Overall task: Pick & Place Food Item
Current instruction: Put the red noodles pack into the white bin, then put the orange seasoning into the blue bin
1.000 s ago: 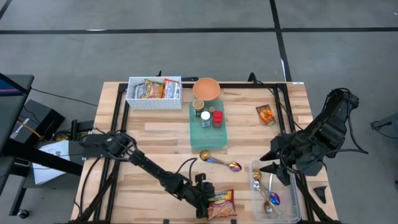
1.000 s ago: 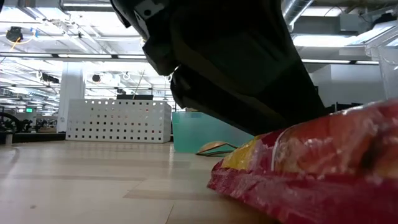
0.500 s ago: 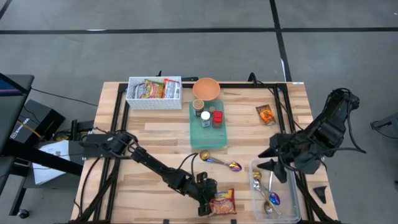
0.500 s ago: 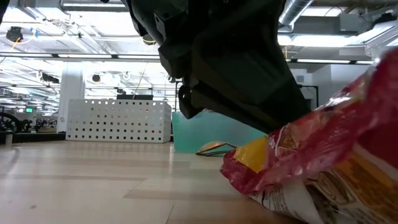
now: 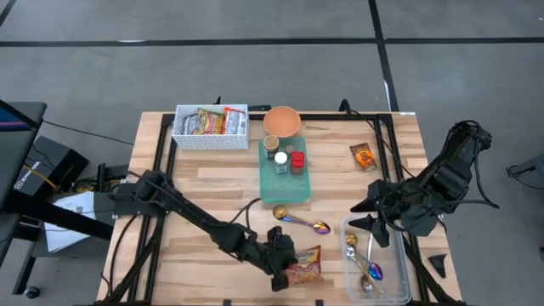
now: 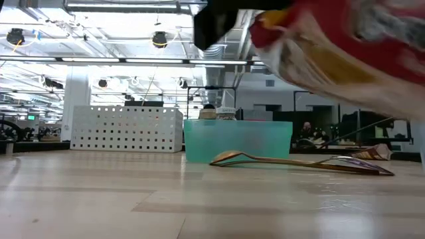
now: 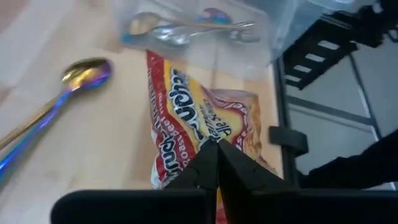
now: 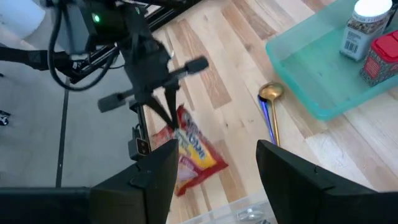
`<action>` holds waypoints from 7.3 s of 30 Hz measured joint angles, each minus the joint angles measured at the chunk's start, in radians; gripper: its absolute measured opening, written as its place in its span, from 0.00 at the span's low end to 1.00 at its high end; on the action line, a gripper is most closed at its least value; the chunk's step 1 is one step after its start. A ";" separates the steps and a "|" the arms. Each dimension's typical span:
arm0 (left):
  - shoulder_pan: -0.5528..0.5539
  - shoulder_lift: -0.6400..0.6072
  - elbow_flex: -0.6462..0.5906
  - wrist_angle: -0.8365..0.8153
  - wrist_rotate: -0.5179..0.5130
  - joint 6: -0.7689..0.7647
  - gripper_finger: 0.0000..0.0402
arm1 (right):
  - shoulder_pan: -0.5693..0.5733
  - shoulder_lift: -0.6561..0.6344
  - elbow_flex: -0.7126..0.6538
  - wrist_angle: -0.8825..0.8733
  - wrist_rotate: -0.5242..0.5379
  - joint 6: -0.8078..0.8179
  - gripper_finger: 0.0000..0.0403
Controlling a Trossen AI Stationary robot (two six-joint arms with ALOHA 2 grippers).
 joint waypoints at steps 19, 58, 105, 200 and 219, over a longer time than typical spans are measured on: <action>-0.020 -0.347 -0.204 -0.184 -0.720 -0.493 0.00 | 0.010 0.013 0.000 -0.004 0.010 -0.002 0.53; 1.038 -1.072 -1.048 0.331 -0.294 -0.149 0.00 | -0.293 0.012 0.000 0.038 0.007 0.023 0.53; 1.147 -1.015 -1.051 0.404 -0.217 -0.120 0.39 | -0.359 0.012 0.000 0.042 0.017 0.063 0.53; 0.482 -0.977 -0.906 0.917 -0.089 0.312 0.47 | -1.209 0.484 -0.563 0.010 -0.078 -0.381 0.32; 0.482 -0.977 -0.906 0.917 -0.089 0.290 0.47 | -1.207 0.482 -0.666 0.073 -0.091 -0.359 0.07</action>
